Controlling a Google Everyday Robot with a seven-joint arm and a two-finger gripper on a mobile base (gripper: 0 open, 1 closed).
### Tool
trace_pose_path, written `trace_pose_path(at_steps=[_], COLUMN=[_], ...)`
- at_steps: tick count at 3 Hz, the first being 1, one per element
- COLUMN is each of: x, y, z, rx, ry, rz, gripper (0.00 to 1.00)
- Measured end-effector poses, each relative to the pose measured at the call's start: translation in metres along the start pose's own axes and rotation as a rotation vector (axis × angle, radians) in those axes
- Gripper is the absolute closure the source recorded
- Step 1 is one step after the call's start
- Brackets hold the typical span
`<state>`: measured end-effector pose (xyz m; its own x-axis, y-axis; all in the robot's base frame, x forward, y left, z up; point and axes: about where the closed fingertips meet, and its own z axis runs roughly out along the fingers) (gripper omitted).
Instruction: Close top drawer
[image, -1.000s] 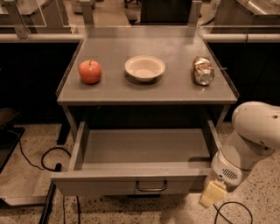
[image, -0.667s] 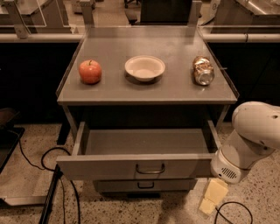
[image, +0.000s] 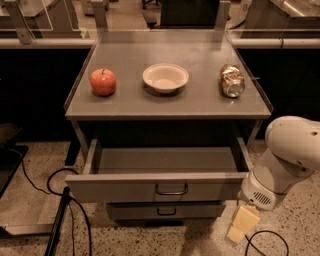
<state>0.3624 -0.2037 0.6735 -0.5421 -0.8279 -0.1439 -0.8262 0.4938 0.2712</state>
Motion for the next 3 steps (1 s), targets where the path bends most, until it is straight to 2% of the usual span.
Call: trace_pose_path(at_steps=[2,3], x=[0.0,-0.007], y=[0.0,-0.011], z=[0.0,0.001], rx=[0.0,0.016], ry=[0.0,-0.003], rz=[0.0,0.018], gripper=[0.65,0.88])
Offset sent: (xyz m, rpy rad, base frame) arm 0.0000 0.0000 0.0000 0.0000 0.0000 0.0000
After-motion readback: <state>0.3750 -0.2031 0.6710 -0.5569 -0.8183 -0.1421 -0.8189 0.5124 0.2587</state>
